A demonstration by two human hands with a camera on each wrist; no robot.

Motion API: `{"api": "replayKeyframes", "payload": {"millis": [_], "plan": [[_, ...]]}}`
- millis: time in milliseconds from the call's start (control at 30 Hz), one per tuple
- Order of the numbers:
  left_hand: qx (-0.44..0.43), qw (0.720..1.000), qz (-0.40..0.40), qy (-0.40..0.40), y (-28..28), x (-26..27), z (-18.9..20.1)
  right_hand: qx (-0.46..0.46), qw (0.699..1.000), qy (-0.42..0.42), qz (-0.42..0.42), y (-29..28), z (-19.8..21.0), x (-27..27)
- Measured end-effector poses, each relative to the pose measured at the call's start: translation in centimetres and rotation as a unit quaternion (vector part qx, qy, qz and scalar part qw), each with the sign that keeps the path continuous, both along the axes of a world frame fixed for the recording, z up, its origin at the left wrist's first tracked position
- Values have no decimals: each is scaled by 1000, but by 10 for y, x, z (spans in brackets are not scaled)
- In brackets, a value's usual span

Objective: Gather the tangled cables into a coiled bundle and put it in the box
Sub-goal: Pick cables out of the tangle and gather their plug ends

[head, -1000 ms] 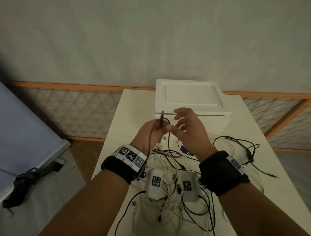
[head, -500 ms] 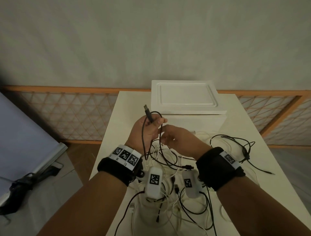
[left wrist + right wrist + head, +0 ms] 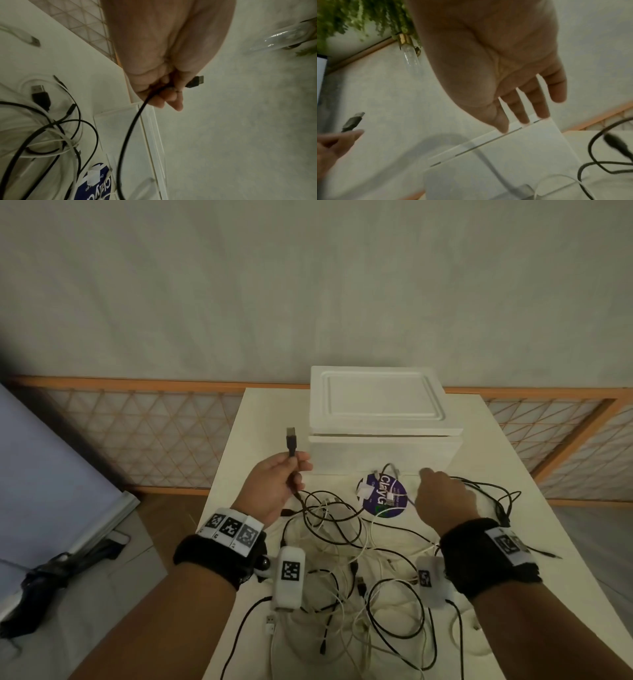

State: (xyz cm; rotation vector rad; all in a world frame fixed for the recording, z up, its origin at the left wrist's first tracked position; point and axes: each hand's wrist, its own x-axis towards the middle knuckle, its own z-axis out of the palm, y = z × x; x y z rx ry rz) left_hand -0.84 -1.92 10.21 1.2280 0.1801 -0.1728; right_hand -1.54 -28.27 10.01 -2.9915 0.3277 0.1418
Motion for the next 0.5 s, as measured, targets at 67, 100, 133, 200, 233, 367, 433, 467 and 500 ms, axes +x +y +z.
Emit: {"api": "replayKeyframes", "payload": {"millis": [67, 100, 133, 200, 233, 367, 433, 467, 500], "plan": [[-5, 1000, -6, -1, -4, -5, -2, 24, 995, -98, 20, 3, 5, -3], [-4, 1000, -14, 2, -9, -7, -4, 68, 983, -153, 72, 15, 10, -5], [2, 1000, -21, 5, -15, -9, -5, 111, 969, -171, 137, 33, 19, -8], [27, 999, -24, -5, -29, -12, -4, 181, 950, -93, 236, 73, 25, -17], [37, 999, -17, -16, -33, -12, -5, 223, 943, -47, 243, 87, 24, -20], [-14, 1000, 7, -19, -33, -16, -7, 352, 911, -15, 215, 101, 9, -18], [-49, 998, 4, -27, -28, -20, -10, 358, 903, -32, 235, 102, 6, -20], [-64, 998, -4, -28, -26, -22, -11, 363, 898, -47, 243, 105, 7, -22], [-77, 996, -25, -25, -25, -24, -12, 368, 893, -57, 252, 108, 8, -23]]}}
